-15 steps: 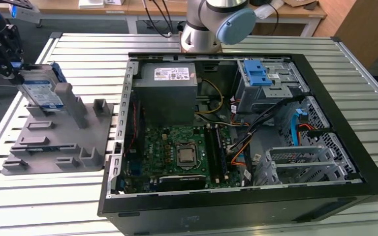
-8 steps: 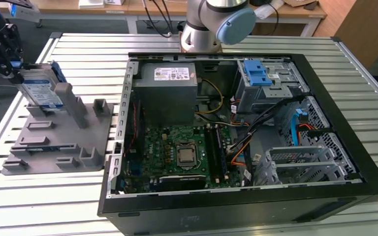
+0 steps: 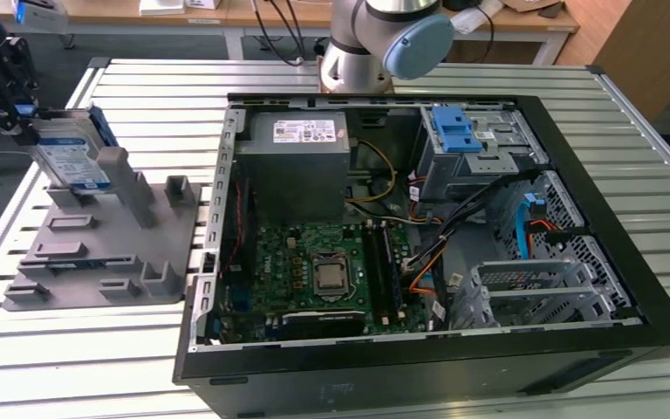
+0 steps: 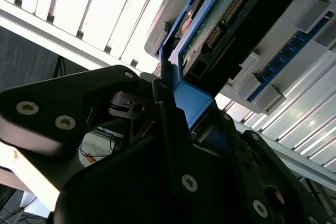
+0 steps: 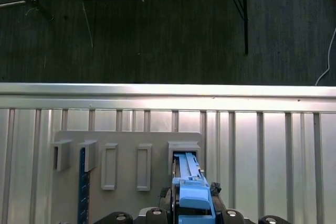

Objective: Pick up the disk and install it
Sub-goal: 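Pick up the disk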

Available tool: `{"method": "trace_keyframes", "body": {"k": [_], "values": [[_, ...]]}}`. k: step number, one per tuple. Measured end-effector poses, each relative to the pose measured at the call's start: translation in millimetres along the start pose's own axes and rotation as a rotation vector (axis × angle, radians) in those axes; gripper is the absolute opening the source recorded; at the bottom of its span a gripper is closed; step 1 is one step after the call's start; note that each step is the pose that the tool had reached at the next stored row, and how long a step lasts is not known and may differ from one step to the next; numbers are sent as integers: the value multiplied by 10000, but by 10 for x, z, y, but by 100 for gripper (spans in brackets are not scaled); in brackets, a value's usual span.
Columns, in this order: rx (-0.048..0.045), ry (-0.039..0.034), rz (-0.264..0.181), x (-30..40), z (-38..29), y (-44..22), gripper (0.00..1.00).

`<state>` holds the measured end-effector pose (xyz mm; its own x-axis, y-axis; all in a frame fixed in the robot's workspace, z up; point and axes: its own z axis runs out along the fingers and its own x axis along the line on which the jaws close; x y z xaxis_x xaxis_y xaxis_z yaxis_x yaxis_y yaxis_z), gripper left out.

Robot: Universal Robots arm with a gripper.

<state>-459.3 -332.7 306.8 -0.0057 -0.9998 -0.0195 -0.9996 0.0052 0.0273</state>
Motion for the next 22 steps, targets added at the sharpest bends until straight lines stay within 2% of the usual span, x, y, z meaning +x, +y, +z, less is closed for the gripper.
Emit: {"method": "trace_keyframes", "body": {"k": [12, 22], "values": [[1, 0, 0, -3, -103, 3, 36], [1, -1, 0, -6, -215, 6, 36]]}}
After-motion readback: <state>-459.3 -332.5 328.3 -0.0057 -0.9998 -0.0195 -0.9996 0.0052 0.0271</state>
